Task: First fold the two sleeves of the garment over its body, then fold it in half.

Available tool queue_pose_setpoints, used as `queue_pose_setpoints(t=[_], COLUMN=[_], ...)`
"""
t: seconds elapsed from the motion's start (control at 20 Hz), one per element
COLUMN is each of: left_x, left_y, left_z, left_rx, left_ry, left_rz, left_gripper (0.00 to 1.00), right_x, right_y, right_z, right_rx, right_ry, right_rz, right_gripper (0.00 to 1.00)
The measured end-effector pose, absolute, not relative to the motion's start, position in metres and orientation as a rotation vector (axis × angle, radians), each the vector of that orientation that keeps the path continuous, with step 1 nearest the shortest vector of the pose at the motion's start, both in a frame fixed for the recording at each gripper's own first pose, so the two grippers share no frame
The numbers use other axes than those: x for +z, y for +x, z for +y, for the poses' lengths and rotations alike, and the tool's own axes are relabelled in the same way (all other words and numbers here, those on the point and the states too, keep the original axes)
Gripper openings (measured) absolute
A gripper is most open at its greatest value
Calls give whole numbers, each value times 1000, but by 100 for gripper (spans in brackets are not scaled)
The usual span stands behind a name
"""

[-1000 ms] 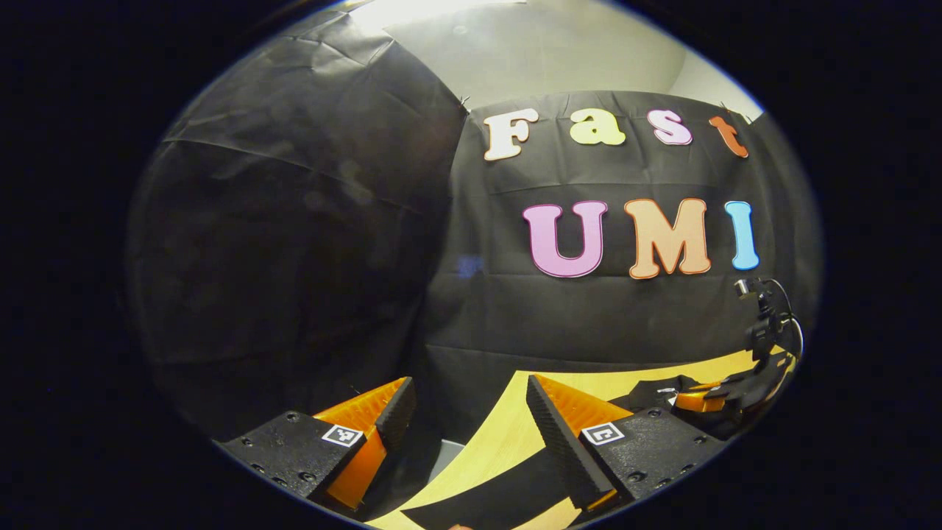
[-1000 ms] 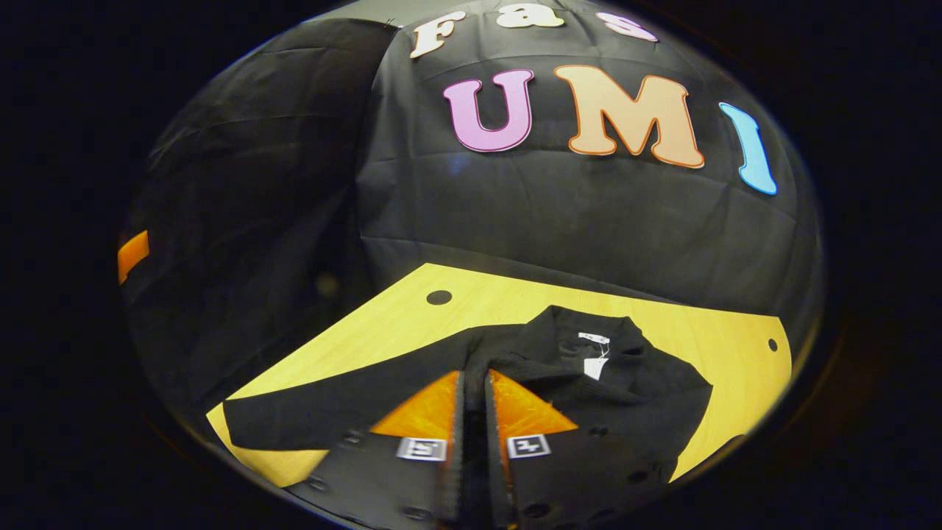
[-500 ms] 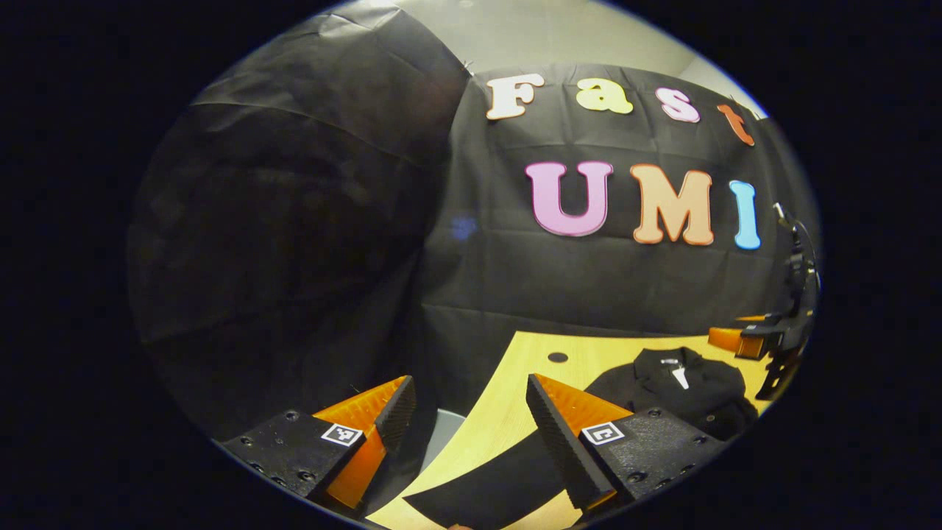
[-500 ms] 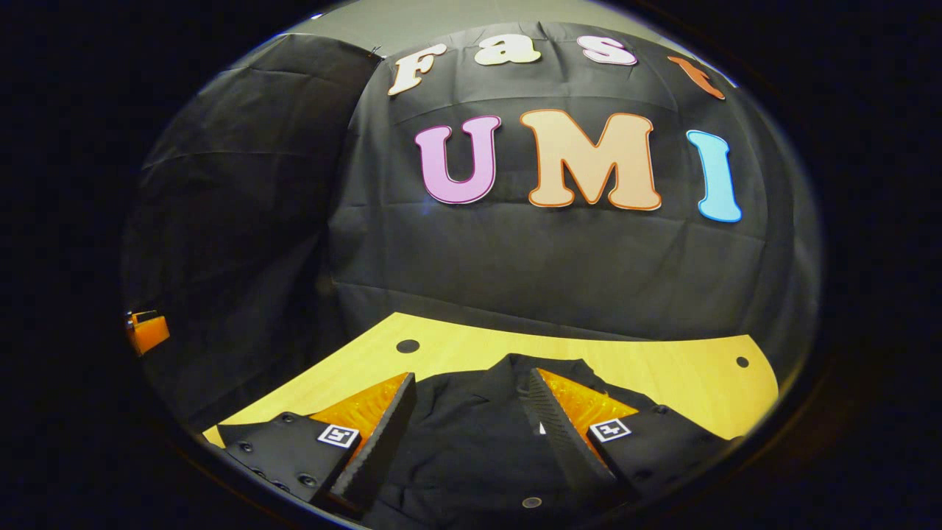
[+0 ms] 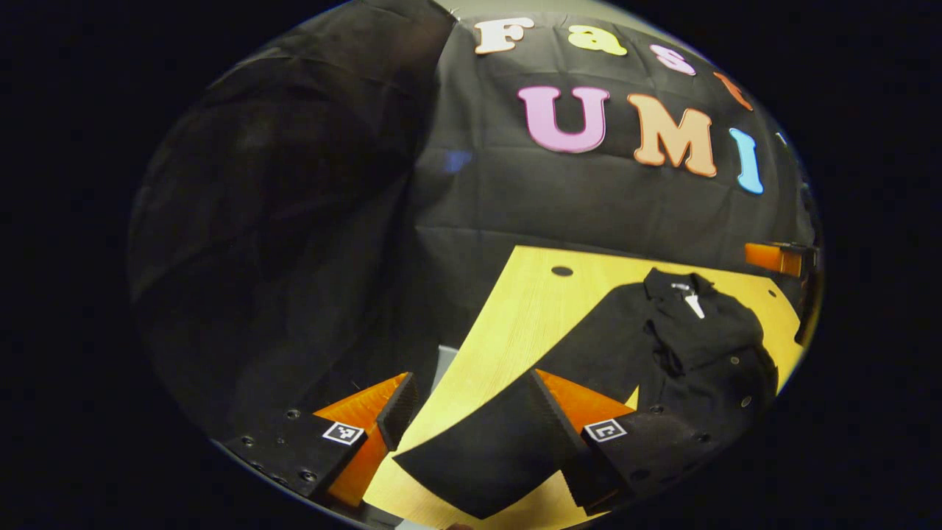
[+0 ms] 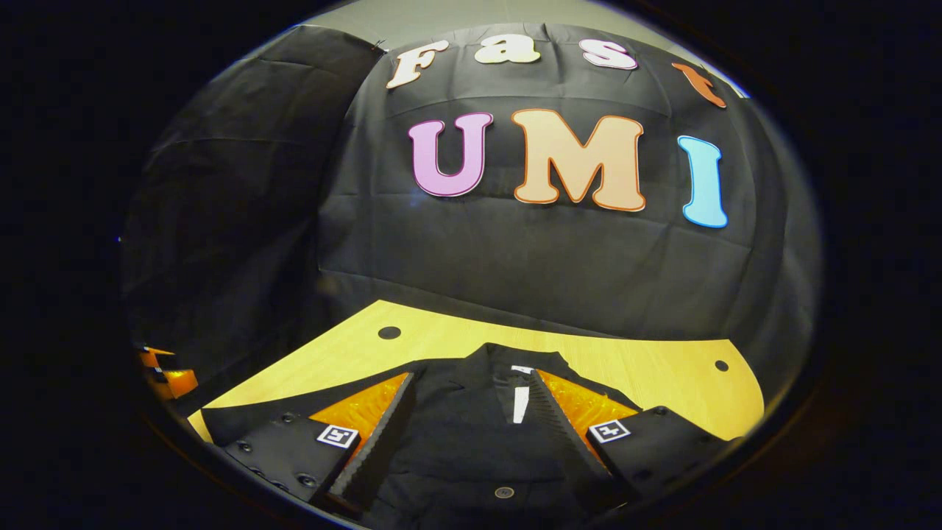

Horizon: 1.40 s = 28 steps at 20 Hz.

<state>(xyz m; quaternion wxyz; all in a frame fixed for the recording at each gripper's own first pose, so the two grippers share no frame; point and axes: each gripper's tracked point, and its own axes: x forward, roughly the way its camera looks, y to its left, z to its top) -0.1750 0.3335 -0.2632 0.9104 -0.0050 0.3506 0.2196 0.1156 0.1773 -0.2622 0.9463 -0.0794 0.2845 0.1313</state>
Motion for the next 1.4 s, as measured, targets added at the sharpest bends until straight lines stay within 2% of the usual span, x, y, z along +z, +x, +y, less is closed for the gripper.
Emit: queue_pose_setpoints(t=[0.4, 0.9, 1.15, 1.2, 1.35, 1.4], left_x=[-324, -357, -358, -354, -354, -354], left_y=[-210, -241, -240, -238, -241, -241], left_z=[334, 316, 312, 313, 311, 309], left_rx=[511, 492, 452, 445, 422, 409], left_ry=[-166, -210, -115, -110, -115, -117], left_rz=[881, 980, 967, 944, 915, 916], left_gripper=[94, 94, 94, 91, 57, 55], right_x=[-266, -259, -253, -249, -243, -241], right_y=[107, 97, 86, 85, 80, 79], right_z=[161, 155, 148, 144, 132, 125], right_rx=[248, 252, 252, 255, 256, 248], right_ry=[-188, -204, -175, -179, -152, -143], right_rz=[610, 612, 629, 621, 611, 605], right_gripper=[97, 98, 98, 98, 98, 98])
